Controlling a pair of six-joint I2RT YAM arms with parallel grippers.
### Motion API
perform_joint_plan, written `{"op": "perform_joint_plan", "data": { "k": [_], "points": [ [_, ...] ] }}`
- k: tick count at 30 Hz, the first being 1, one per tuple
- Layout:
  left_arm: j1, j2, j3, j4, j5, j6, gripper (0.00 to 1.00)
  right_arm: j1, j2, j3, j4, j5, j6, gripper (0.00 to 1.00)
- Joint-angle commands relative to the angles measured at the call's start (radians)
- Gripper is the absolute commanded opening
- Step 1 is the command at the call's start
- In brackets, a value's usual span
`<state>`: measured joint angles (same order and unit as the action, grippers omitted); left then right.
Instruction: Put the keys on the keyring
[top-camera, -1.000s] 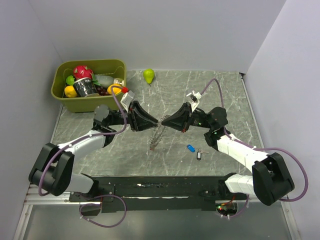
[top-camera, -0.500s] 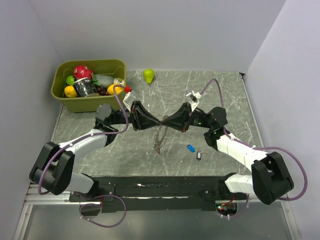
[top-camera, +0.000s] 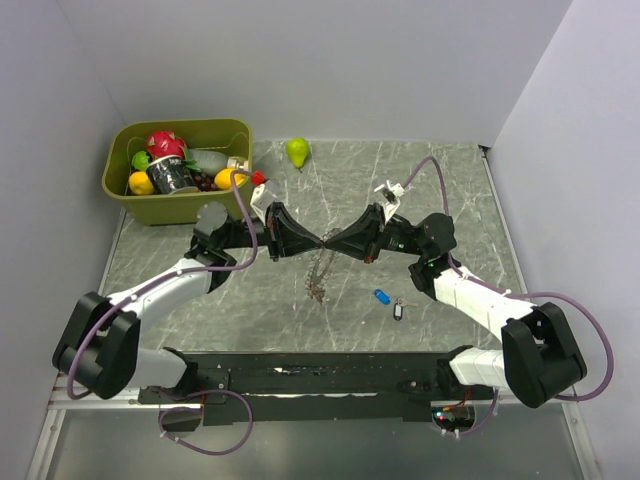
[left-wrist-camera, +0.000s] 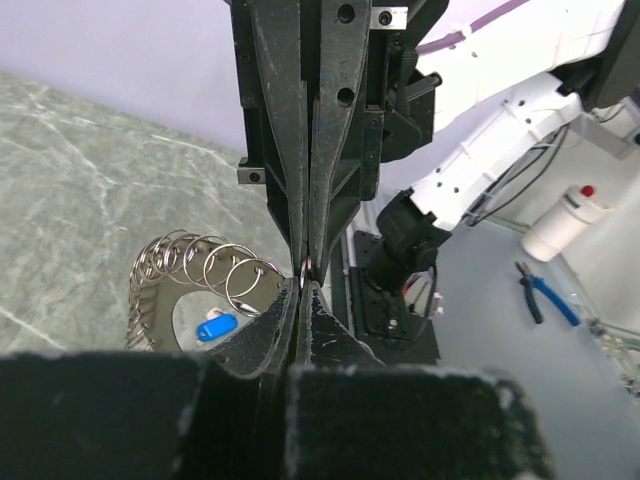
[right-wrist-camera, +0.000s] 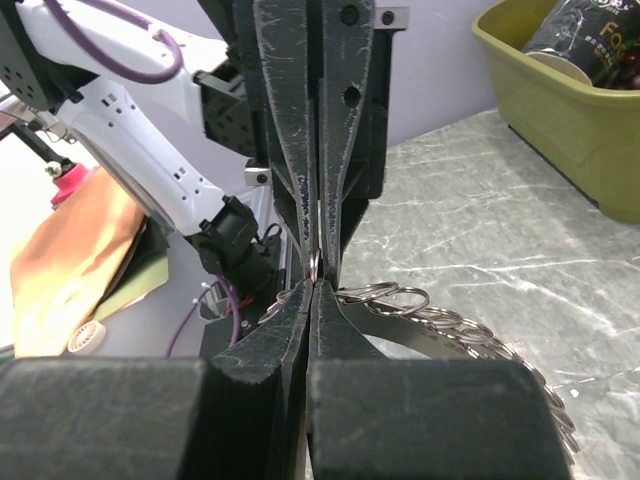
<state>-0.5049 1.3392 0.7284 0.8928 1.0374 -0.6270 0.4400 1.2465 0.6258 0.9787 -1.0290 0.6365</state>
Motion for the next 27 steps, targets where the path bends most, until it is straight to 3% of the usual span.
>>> {"op": "perform_joint_plan", "data": {
  "k": [1, 3, 4, 7, 13, 17, 27],
  "points": [
    [-0.029, -0.06, 0.042, -0.181, -0.075, 0.189, 0.01, 0.008, -0.022, 0.006, 0.077, 0.032, 0.0, 0.05],
    [-0.032, -0.086, 0.048, -0.27, -0.1, 0.233, 0.01, 0.006, -0.028, 0.008, 0.064, 0.035, -0.001, 0.23],
    [-0.034, -0.095, 0.049, -0.294, -0.111, 0.269, 0.01, 0.003, -0.032, 0.008, 0.06, 0.041, -0.003, 0.4],
    [-0.035, -0.121, 0.051, -0.374, -0.166, 0.328, 0.01, -0.003, -0.047, 0.002, 0.045, 0.047, -0.009, 0.61],
    [-0.038, -0.133, 0.078, -0.526, -0.252, 0.429, 0.01, -0.024, -0.123, -0.028, -0.064, 0.092, -0.089, 0.89],
    [-0.049, -0.158, 0.077, -0.577, -0.367, 0.487, 0.01, -0.027, -0.199, -0.04, -0.214, 0.142, -0.188, 1.0],
    [-0.102, -0.241, -0.001, -0.548, -0.444, 0.712, 0.01, -0.029, -0.298, -0.063, -0.474, 0.253, -0.311, 1.0]
  ]
}}
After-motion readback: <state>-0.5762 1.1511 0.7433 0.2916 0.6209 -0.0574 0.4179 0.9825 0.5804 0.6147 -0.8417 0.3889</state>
